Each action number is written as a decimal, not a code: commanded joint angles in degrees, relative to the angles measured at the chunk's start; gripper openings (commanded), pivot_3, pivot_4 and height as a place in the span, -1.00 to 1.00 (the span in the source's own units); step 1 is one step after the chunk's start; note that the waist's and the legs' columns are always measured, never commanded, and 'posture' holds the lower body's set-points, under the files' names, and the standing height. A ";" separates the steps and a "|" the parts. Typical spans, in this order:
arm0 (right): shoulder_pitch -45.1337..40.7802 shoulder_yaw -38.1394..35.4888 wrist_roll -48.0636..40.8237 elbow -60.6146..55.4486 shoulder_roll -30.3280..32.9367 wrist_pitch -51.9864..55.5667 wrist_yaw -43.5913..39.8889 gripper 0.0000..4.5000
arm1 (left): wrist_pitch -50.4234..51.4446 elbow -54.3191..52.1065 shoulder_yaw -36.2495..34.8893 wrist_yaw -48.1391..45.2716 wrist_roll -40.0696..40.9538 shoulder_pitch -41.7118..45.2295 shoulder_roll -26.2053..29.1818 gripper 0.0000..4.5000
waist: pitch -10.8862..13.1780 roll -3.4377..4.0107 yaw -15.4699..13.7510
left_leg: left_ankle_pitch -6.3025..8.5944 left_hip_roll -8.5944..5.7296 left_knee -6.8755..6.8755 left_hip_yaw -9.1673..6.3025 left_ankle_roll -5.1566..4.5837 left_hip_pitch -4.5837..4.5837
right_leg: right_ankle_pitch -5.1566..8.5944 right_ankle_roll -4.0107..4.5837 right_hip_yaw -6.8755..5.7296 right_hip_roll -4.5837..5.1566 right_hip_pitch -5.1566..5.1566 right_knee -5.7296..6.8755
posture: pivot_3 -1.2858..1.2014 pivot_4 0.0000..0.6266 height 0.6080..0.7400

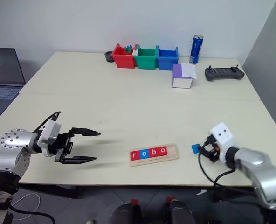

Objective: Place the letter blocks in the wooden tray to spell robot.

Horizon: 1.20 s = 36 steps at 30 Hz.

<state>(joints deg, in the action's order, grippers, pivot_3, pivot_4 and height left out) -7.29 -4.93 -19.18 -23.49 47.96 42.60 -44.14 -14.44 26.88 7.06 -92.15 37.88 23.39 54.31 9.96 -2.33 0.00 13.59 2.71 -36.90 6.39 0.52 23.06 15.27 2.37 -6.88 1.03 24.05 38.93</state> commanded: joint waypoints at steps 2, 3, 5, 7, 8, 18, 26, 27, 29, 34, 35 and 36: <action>-6.83 6.86 0.99 11.34 6.48 -16.13 -20.89 0.53 | -0.56 -0.81 -1.31 -0.35 0.02 0.32 0.85 1.00 | 0.01 -0.02 0.09 | 0.00 0.02 0.04 -0.02 0.00 0.00 | 0.01 0.00 -0.03 -0.02 0.00 -0.03 | 0.03 -0.52 1.00; -9.80 9.91 3.04 15.82 7.34 -20.06 -25.20 0.53 | -0.53 -1.19 -1.82 -0.35 0.04 -0.05 0.81 1.00 | 0.02 -0.02 0.10 | 0.00 0.04 0.03 0.00 0.00 -0.01 | 0.01 0.00 -0.02 -0.04 -0.01 -0.02 | 0.03 -0.52 1.00; -14.05 13.96 6.11 22.31 7.88 -25.84 -30.60 0.53 | -0.39 -1.71 -2.55 -0.35 0.10 -0.53 0.86 1.00 | 0.05 0.01 0.13 | 0.00 0.05 -0.02 0.03 0.00 -0.01 | 0.01 0.00 0.00 -0.04 0.00 0.00 | 0.03 -0.52 1.00; -18.57 17.11 9.32 29.58 6.89 -31.55 -33.77 0.53 | -0.43 -2.40 -3.55 -0.35 -0.04 -1.57 0.99 1.00 | 0.06 0.03 0.01 | 0.00 0.04 -0.03 0.03 0.00 -0.01 | 0.00 0.00 0.00 -0.02 0.00 0.01 | 0.03 -0.52 1.00; -20.44 18.23 10.74 32.77 6.19 -34.12 -34.49 0.53 | -0.40 -2.79 -4.08 -0.35 -0.08 -2.14 1.07 1.00 | 0.07 0.03 0.04 | 0.00 0.03 -0.04 0.05 0.00 0.00 | 0.00 0.00 0.00 -0.02 0.00 0.01 | 0.03 -0.52 1.00; -28.30 21.90 16.22 48.74 1.79 -47.67 -40.98 0.53 | 0.91 -6.60 -9.26 -0.35 -0.62 -7.16 1.70 1.00 | 0.09 0.06 -0.06 | -0.02 0.04 -0.07 0.09 0.03 0.00 | 0.00 0.02 0.02 0.01 0.01 0.05 | 0.03 -0.52 1.00; -31.32 22.45 19.38 57.05 -2.79 -52.78 -40.52 -0.02 | 2.33 -9.07 -12.41 -0.35 -1.05 -10.05 2.12 1.00 | 0.08 0.05 0.16 | -0.02 0.08 -0.07 0.12 0.04 -0.08 | 0.00 0.02 0.03 0.01 -0.03 0.11 | 0.03 -0.52 1.00; -31.43 22.38 19.38 57.33 -3.09 -52.83 -40.68 -0.19 | 2.47 -9.27 -12.68 -0.35 -1.10 -10.31 2.22 1.00 | 0.08 0.05 0.16 | -0.02 0.07 -0.07 0.12 0.04 -0.09 | 0.00 0.02 0.03 0.01 -0.04 0.12 | 0.03 -0.52 1.00; -31.38 22.33 19.34 57.12 -3.26 -52.64 -41.27 -0.36 | 2.76 -9.57 -13.12 -0.35 -1.18 -10.64 2.31 1.00 | 0.08 0.04 0.17 | -0.02 0.09 -0.08 0.12 0.04 -0.13 | -0.01 0.02 0.03 0.01 -0.06 0.13 | 0.03 -0.52 1.00; -31.11 21.88 17.96 48.61 -1.75 -45.66 -43.39 -0.35 | 3.30 -9.86 -13.76 -0.35 -1.40 -10.84 2.41 1.00 | 0.08 0.06 0.16 | -0.03 0.09 -0.09 0.12 0.04 -0.13 | -0.01 0.03 0.04 0.01 -0.05 0.16 | 0.03 -0.52 1.00; -31.50 21.39 17.18 45.10 -2.18 -41.95 -42.62 -0.35 | 3.40 -9.86 -13.82 -0.35 -1.44 -10.76 2.42 1.00 | 0.10 0.08 0.16 | -0.03 0.09 -0.08 0.12 0.04 -0.12 | -0.01 0.03 0.04 0.01 -0.04 0.16 | 0.03 -0.52 1.00; -31.83 20.87 15.66 40.55 -3.12 -37.71 -41.81 -0.35 | 3.49 -9.77 -13.84 -0.35 -1.51 -10.60 2.40 1.00 | 0.12 0.11 0.18 | -0.03 0.09 -0.07 0.12 0.04 -0.10 | -0.01 0.03 0.04 0.01 -0.02 0.16 | 0.03 -0.52 1.00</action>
<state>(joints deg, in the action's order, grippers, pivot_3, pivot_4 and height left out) -37.62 17.05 -1.30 23.44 45.23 0.28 -85.91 -11.26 18.40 -4.95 -92.16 36.29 12.50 55.43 10.08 -2.21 0.18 13.56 2.80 -36.96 6.51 0.57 22.98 15.26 2.41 -6.84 1.05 24.07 39.09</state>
